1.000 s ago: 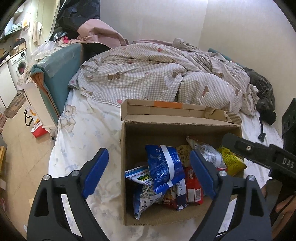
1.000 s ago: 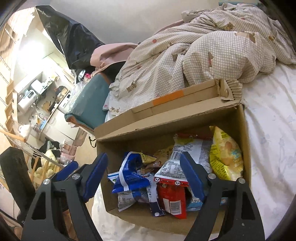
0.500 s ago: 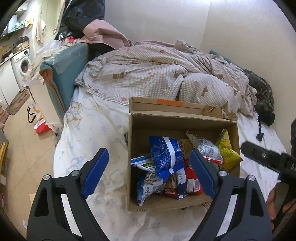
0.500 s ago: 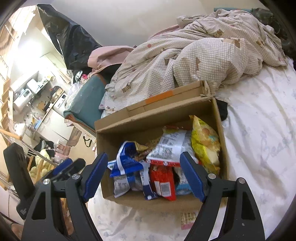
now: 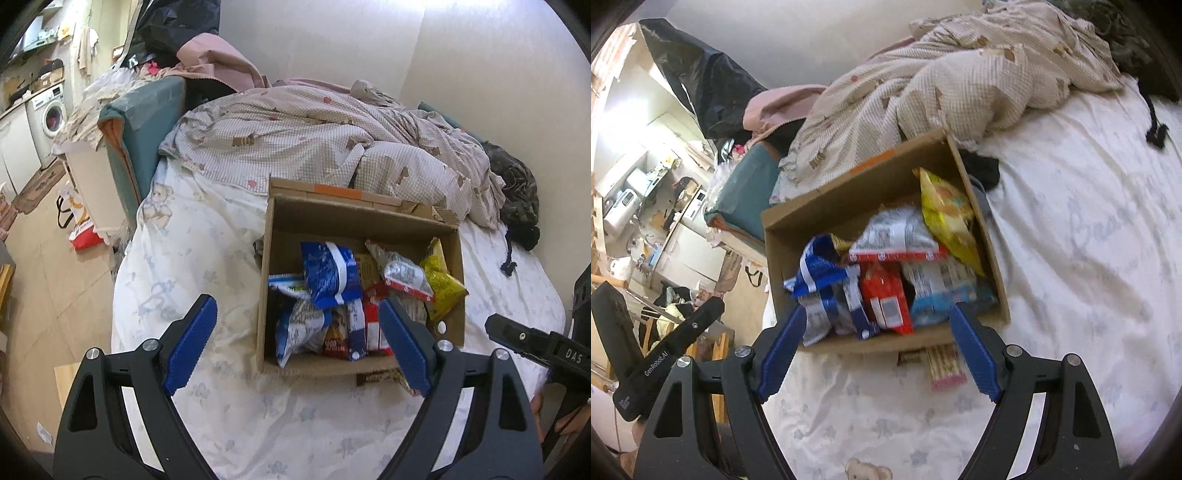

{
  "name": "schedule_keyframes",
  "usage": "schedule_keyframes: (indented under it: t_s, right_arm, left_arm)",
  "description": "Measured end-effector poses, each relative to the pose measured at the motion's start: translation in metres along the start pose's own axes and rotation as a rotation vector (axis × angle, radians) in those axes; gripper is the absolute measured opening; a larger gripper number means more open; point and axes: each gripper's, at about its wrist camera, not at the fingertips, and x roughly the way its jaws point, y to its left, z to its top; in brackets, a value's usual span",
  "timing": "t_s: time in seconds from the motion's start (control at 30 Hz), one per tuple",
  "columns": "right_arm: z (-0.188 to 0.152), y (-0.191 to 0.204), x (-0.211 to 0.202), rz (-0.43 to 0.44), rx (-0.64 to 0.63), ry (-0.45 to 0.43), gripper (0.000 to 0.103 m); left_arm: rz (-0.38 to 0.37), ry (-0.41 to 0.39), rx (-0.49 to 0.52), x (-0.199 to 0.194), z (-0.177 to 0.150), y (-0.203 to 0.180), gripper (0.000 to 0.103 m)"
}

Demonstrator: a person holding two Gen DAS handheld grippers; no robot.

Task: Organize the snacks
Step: 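Move both open tools back to the bars on the sheet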

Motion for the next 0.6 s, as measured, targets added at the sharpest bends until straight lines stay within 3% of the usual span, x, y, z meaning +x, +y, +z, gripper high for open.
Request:
schedule_keyframes:
  t_s: [0.3, 0.5, 0.6]
  right_arm:
    - [-0.022, -0.026, 0.001, -0.083, 0.075, 0.044, 0.083]
    - [-0.038, -0.042, 0.049, -0.179, 0.101, 0.222, 0.083]
    - [-0.042, -0.038, 0.084, -0.219, 0.039, 0.315, 0.083]
  left_arm:
    - [0.004, 0.074, -0.071, -0.008, -0.031, 0.015, 0.087]
    - [-0.009, 0.127, -0.107, -0.005, -0.045, 0.017, 0.087]
    - [-0.017, 0.133, -0.095, -0.004, -0.046, 0.014, 0.087]
